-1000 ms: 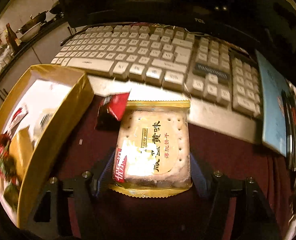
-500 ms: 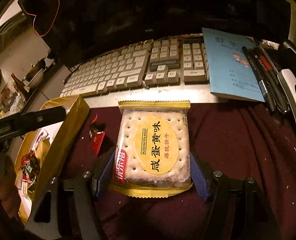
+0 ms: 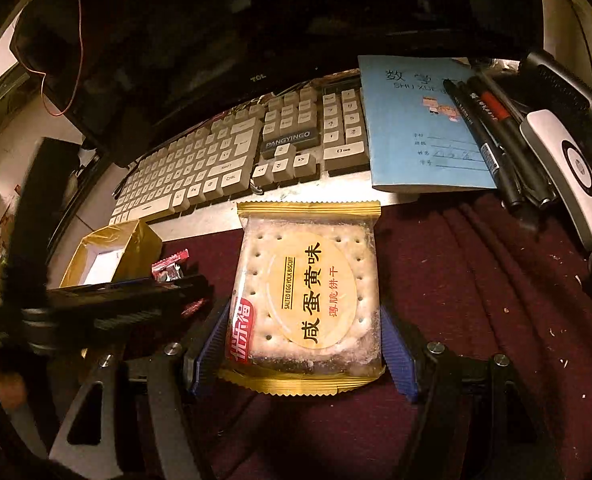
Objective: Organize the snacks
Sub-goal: 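Grasp the yellow cracker packet with the right tool while the left tool grasps a red candy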
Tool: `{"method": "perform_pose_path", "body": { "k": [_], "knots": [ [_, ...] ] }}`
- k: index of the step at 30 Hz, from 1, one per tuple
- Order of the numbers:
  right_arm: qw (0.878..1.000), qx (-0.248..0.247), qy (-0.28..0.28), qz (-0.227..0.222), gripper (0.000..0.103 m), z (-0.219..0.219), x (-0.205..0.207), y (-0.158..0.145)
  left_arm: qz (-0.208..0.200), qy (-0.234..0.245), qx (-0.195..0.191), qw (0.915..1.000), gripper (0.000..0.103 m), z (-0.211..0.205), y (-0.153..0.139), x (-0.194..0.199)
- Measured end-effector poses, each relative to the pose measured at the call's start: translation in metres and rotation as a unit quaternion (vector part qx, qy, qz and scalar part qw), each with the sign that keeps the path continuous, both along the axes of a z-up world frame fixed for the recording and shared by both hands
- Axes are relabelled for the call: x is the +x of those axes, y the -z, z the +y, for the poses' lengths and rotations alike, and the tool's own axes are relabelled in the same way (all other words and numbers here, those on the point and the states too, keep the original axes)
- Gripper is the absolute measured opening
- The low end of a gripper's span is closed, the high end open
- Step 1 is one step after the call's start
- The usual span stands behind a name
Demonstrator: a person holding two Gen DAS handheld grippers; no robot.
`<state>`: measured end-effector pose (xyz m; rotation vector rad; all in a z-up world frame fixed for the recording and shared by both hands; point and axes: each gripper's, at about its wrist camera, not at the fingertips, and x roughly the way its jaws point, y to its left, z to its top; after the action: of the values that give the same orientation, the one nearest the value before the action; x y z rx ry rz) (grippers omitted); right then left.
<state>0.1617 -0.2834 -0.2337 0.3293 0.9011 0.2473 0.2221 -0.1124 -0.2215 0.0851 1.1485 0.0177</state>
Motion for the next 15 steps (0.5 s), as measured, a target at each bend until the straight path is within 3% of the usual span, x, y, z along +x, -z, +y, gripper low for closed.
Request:
{"method": "perform_pose_path", "body": {
  "k": [2, 5, 10, 15],
  "knots": [
    [1.0, -0.003, 0.003, -0.004, 0.07, -0.002, -0.002, -0.001, -0.007, 0.008, -0.006, 0.9999, 0.054, 0.0, 0.0, -0.005],
    [1.0, 0.0, 0.007, -0.004, 0.07, -0.003, -0.003, 0.0, -0.012, 0.015, -0.019, 0.9996, 0.029, 0.001, -0.002, -0.017],
    [1.0, -0.007, 0.003, -0.007, 0.07, 0.002, -0.002, 0.001, -0.033, 0.013, -0.033, 0.9988, 0.024, 0.013, 0.0, -0.041],
    [1.0, -0.016, -0.005, -0.021, 0.07, 0.009, -0.002, -0.001, -0.037, 0.018, -0.076, 0.9963, 0.023, 0.024, 0.0, -0.068]
  ]
}}
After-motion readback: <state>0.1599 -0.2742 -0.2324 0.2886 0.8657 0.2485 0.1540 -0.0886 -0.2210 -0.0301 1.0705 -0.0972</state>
